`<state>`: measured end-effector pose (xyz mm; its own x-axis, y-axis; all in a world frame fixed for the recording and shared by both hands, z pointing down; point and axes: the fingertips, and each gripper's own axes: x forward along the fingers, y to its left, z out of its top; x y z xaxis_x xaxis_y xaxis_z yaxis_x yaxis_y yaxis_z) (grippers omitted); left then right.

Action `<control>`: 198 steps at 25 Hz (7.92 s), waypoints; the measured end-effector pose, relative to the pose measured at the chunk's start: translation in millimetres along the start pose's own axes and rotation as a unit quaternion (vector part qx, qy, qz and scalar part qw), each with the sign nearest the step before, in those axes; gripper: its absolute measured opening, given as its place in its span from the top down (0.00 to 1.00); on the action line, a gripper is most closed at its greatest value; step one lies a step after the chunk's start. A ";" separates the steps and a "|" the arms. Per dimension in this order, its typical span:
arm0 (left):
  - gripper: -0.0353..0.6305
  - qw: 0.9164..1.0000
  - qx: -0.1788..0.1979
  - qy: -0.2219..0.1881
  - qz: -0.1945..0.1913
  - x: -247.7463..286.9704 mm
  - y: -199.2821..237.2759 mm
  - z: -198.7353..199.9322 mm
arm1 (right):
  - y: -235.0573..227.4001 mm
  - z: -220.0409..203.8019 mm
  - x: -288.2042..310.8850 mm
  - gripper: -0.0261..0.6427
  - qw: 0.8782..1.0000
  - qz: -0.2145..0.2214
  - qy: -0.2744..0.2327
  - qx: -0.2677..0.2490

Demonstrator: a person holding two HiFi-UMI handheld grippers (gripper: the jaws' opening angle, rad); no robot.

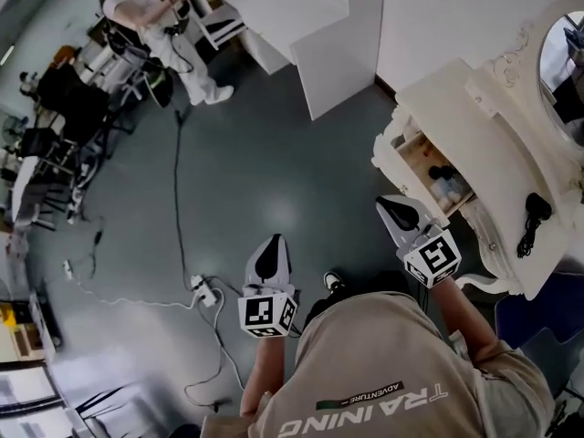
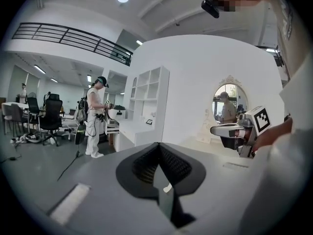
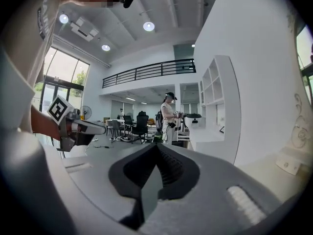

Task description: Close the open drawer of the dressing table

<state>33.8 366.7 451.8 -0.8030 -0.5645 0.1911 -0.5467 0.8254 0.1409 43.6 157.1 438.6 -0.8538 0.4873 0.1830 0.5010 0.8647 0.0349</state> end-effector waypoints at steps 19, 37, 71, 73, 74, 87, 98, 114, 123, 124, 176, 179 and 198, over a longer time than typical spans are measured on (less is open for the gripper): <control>0.92 0.990 0.001 0.067 -0.127 129.1 -5.1 -15.5 | -89.1 -41.6 18.4 0.96 0.988 -0.136 0.041 0.063; 0.92 0.963 0.023 0.089 -0.252 329.8 -104.3 32.1 | -252.7 -42.8 24.8 0.96 0.968 -0.239 0.038 0.064; 0.92 0.798 0.082 0.100 -0.589 446.9 -236.2 45.6 | -239.3 -88.4 -64.6 0.96 0.775 -0.579 0.085 0.238; 0.92 0.794 0.087 0.102 -0.594 443.1 -239.1 44.1 | -232.7 -108.7 -62.9 0.96 0.770 -0.575 0.097 0.260; 0.92 0.792 0.090 0.104 -0.595 440.7 -239.5 42.5 | -228.7 -119.5 -60.6 0.96 0.767 -0.572 0.102 0.272; 0.92 0.774 0.139 0.130 -0.604 409.6 -263.7 29.7 | -181.0 -251.9 -49.9 0.96 0.736 -0.519 0.177 0.397; 0.92 0.784 0.157 0.143 -0.583 407.7 -278.8 25.4 | -172.1 -323.8 -38.4 0.96 0.699 -0.444 0.210 0.520; 0.92 0.793 0.160 0.161 -0.566 412.9 -294.5 19.3 | -180.1 -368.0 -56.4 0.96 0.674 -0.398 0.209 0.586; 0.92 0.801 0.149 0.166 -0.555 421.9 -303.8 14.7 | -184.3 -366.6 -59.7 0.96 0.682 -0.385 0.232 0.577; 0.92 0.802 0.147 0.163 -0.555 423.3 -305.4 16.7 | -185.3 -366.3 -61.0 0.96 0.682 -0.383 0.233 0.578; 0.92 0.856 0.140 0.171 -0.468 475.4 -328.7 24.4 | -357.9 -372.6 -103.8 0.96 0.697 -0.467 0.131 0.528; 0.92 0.860 0.141 0.175 -0.458 474.3 -321.2 21.0 | -364.5 -372.1 -105.5 0.96 0.701 -0.463 0.128 0.527; 0.92 0.806 0.188 0.104 -0.551 449.2 -329.0 35.7 | -318.8 -267.0 -127.7 0.96 0.748 -0.476 0.112 0.448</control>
<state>-155.6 -158.1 456.6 0.2558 -0.9137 0.3158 -0.9657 -0.2563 0.0407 30.6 -213.2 666.4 -0.6676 -0.3477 0.6584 -0.7016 0.5897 -0.4000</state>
